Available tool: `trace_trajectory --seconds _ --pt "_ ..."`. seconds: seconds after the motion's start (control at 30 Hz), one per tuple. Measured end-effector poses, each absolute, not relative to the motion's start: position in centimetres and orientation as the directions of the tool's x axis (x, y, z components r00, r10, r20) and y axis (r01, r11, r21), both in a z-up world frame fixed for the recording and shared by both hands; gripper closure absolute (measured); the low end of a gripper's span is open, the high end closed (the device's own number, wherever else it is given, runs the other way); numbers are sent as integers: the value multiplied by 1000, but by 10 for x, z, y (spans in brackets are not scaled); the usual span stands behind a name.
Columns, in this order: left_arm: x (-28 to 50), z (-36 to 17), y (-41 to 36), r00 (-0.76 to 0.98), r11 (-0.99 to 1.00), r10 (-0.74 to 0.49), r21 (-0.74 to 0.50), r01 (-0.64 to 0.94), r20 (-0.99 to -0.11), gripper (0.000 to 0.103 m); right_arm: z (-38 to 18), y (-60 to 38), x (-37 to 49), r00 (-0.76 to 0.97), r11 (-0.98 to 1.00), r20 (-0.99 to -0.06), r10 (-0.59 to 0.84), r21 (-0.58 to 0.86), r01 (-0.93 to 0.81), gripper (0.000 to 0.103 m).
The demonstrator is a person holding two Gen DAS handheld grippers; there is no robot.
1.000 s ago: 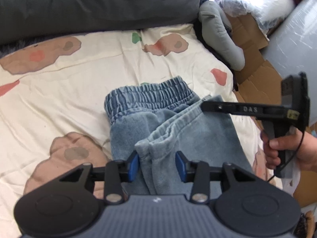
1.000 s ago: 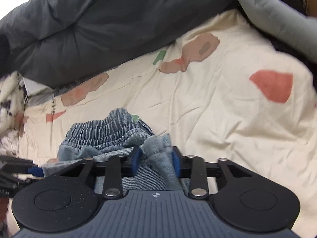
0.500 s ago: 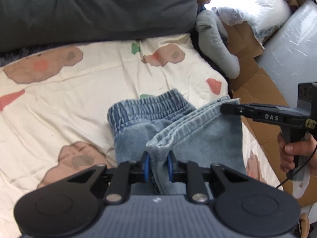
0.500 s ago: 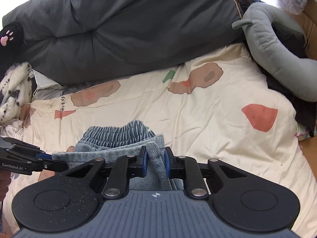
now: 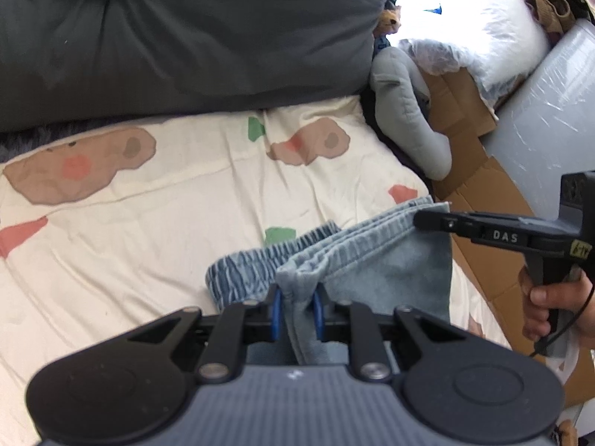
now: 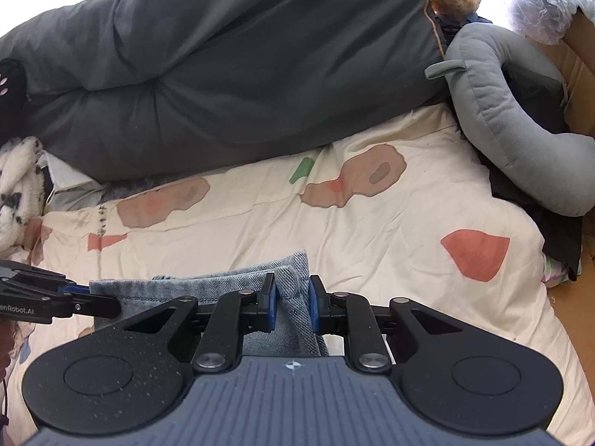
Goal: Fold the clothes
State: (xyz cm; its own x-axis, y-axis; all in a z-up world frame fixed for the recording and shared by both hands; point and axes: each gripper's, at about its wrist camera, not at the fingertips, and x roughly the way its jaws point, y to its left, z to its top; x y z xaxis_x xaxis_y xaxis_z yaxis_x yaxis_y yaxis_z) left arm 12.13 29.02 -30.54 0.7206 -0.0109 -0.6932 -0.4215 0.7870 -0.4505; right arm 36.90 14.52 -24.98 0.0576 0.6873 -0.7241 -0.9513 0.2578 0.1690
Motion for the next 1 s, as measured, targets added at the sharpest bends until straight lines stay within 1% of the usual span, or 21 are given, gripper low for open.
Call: trace_trajectory --seconds 0.2,0.47,0.53,0.6,0.7,0.73,0.77,0.87,1.0 --pt "130 -304 299 716 772 1 -454 -445 -699 85 -252 160 371 84 279 -734 674 147 -949 86" --pt "140 -338 311 650 754 15 -419 -506 -759 85 -275 183 365 100 297 -781 617 114 -948 86" --pt "137 -337 314 653 751 16 -422 -508 -758 84 -279 188 361 123 308 -788 603 87 -948 85" --pt "135 -337 316 655 749 17 -424 -509 -756 79 -282 191 360 149 330 -796 587 67 -941 84" --pt "130 -333 318 656 752 34 -413 -513 -754 69 -277 188 358 175 349 -792 585 51 -936 77" --pt "126 -328 318 656 761 55 -394 -516 -753 69 -274 185 357 181 349 -787 590 45 -936 72" --pt "123 -323 318 657 767 70 -381 -517 -751 69 -270 182 356 189 349 -780 596 40 -936 64" --pt "115 -309 320 669 767 91 -377 -520 -737 70 -260 171 351 206 350 -761 616 30 -936 62" --pt "116 -293 317 710 780 91 -394 -487 -699 79 -259 165 338 196 342 -750 632 42 -939 62"
